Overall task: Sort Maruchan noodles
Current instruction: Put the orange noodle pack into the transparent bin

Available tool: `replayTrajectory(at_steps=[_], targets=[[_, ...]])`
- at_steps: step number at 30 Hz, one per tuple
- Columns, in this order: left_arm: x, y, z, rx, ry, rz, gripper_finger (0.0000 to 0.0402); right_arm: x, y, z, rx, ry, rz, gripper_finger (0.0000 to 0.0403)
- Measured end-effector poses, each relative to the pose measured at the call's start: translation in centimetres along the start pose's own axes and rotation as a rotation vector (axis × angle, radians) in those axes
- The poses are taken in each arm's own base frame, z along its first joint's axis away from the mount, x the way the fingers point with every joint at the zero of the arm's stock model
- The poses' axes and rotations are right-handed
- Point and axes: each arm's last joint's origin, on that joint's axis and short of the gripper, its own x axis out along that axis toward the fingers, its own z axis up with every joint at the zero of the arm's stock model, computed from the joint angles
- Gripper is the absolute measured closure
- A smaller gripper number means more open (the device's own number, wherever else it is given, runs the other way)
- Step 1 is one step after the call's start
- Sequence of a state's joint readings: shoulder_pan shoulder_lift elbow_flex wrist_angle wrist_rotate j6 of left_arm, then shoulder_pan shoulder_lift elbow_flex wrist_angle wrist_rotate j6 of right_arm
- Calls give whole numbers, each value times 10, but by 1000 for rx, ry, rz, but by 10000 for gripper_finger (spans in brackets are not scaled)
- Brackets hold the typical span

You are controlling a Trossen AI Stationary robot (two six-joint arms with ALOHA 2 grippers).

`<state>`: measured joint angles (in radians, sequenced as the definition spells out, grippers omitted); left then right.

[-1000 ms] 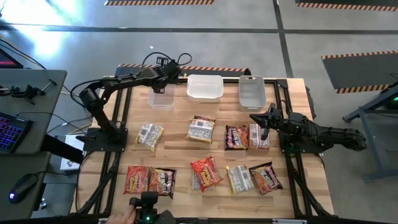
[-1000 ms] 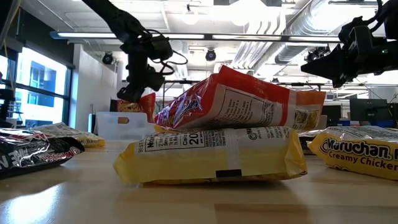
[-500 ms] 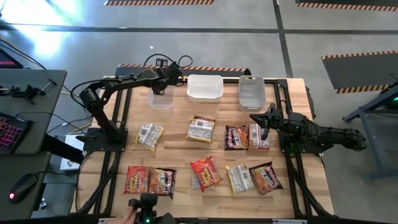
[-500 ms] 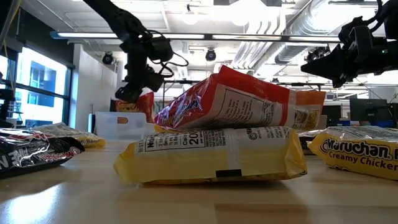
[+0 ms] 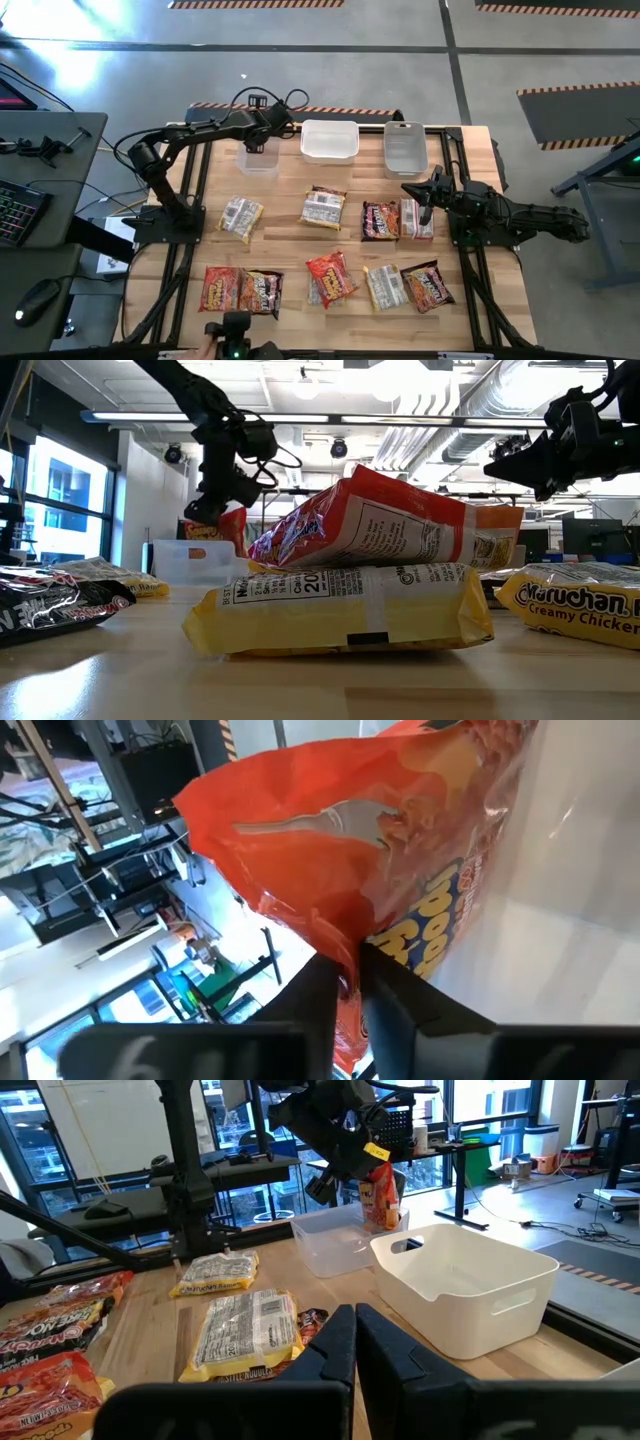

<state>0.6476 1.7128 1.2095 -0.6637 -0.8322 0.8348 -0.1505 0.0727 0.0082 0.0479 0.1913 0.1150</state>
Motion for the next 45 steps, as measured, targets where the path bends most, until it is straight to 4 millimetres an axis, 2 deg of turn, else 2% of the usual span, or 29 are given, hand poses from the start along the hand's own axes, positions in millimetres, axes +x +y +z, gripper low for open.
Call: replayTrajectory(at_steps=[4, 14, 21, 27, 34, 39, 45], targets=[[0, -1, 0, -15, -4, -14, 397, 0, 0, 0, 0, 0, 0, 402], [0, -2, -2, -13, 15, -13, 401, 0, 0, 0, 0, 0, 0, 402], [10, -9, 5, -15, 64, -1, 398, 0, 0, 0, 0, 0, 0, 402], [11, -10, 6, 27, 102, 24, 359, 0, 0, 0, 0, 0, 0, 402], [0, 6, 3, -19, 87, 55, 301, 0, 0, 0, 0, 0, 0, 402], [-7, 18, -2, -86, 50, -19, 276, 0, 0, 0, 0, 0, 0, 402], [-5, 31, -14, -199, 24, -162, 264, 0, 0, 0, 0, 0, 0, 402]])
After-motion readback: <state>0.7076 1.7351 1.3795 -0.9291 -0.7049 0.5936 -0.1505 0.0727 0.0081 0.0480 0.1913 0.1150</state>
